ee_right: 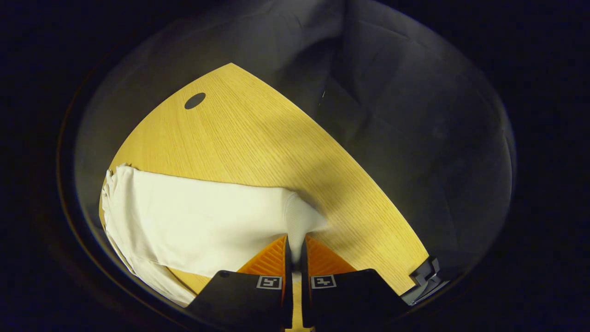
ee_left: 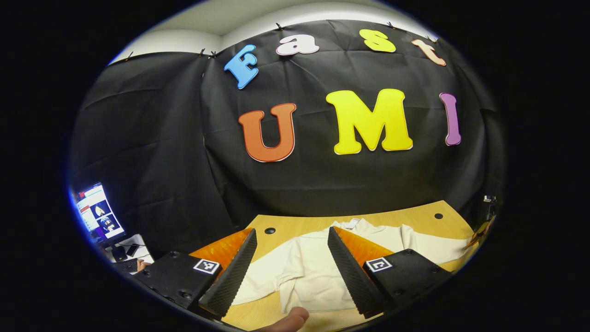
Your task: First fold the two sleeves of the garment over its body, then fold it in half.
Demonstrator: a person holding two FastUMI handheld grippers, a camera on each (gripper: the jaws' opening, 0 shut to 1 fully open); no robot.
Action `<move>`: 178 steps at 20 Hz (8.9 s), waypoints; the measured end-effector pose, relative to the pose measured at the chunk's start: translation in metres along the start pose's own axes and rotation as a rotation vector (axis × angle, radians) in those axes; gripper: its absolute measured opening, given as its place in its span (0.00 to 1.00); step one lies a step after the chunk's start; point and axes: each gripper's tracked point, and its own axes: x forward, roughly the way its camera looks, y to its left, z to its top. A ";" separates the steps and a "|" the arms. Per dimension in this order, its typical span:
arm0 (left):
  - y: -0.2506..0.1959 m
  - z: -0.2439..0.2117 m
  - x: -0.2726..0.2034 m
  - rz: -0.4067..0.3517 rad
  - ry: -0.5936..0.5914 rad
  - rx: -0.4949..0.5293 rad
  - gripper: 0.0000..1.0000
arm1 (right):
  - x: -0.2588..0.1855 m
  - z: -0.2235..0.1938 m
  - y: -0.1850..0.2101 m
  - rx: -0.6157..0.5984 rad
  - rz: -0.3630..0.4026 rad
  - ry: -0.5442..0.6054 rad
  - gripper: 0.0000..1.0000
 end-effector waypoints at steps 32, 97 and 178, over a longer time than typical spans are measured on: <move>0.106 -0.090 0.030 -0.032 0.003 -0.065 0.99 | -0.217 -0.046 0.401 -0.542 0.261 -0.242 0.00; 0.227 -0.402 -0.004 0.441 1.046 -0.656 0.96 | -0.196 -0.249 0.285 -0.773 0.457 -0.203 0.97; -0.326 -0.156 0.171 -0.443 0.970 -0.084 0.72 | -0.144 -0.208 0.117 -0.525 0.462 -0.232 0.94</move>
